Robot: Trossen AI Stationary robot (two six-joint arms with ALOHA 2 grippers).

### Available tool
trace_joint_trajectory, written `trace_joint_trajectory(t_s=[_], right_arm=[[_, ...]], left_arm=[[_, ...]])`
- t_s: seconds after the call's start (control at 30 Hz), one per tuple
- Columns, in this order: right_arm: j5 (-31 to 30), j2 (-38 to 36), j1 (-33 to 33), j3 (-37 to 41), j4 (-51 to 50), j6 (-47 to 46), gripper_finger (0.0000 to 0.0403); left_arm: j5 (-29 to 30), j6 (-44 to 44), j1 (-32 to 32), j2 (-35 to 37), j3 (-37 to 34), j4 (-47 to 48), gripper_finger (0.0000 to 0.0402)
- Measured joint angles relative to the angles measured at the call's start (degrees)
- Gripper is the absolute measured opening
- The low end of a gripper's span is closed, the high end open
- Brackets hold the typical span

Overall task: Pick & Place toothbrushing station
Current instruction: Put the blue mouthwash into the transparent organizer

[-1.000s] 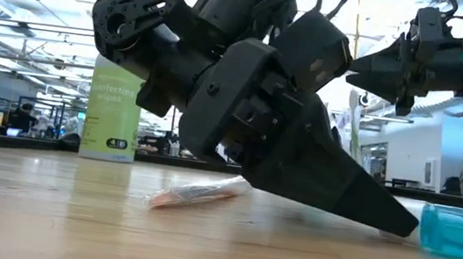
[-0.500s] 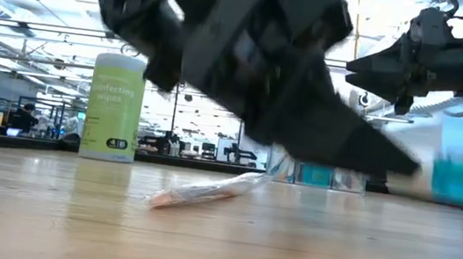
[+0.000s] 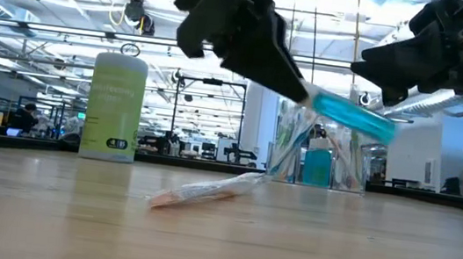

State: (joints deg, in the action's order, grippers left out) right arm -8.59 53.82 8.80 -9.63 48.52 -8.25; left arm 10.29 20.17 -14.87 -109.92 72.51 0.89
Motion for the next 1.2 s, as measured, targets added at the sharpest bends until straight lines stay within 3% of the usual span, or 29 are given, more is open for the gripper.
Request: trace_joint_trajectory(t_s=[0.17,0.43,0.57,0.77,1.07,1.2], right_arm=[[3.18,0.52,0.05,0.0,0.95,0.12,0.0155],[3.07,7.07,1.64,-1.04,9.16,-0.13,0.0212],[6.54,11.45,1.86,-7.22,-4.14,-0.02,0.0223],[0.94,16.82,1.81,-21.42,-30.14,0.5,0.0216],[1.48,25.2,0.97,-27.67,-31.59,0.24,0.0208],[3.62,26.39,-1.08,-27.69,-30.13,1.49,0.0208]], left_arm=[[5.93,2.74,1.43,3.13,0.0,2.57,0.0101],[6.35,8.39,5.41,3.25,0.0,2.05,0.0101],[6.57,11.14,6.82,3.25,0.0,1.79,0.0102],[6.31,12.37,7.18,3.25,0.0,3.17,0.0102],[6.73,10.32,5.15,3.14,-0.11,4.15,0.0102],[10.91,10.36,3.34,3.14,-0.11,2.8,0.0102]])
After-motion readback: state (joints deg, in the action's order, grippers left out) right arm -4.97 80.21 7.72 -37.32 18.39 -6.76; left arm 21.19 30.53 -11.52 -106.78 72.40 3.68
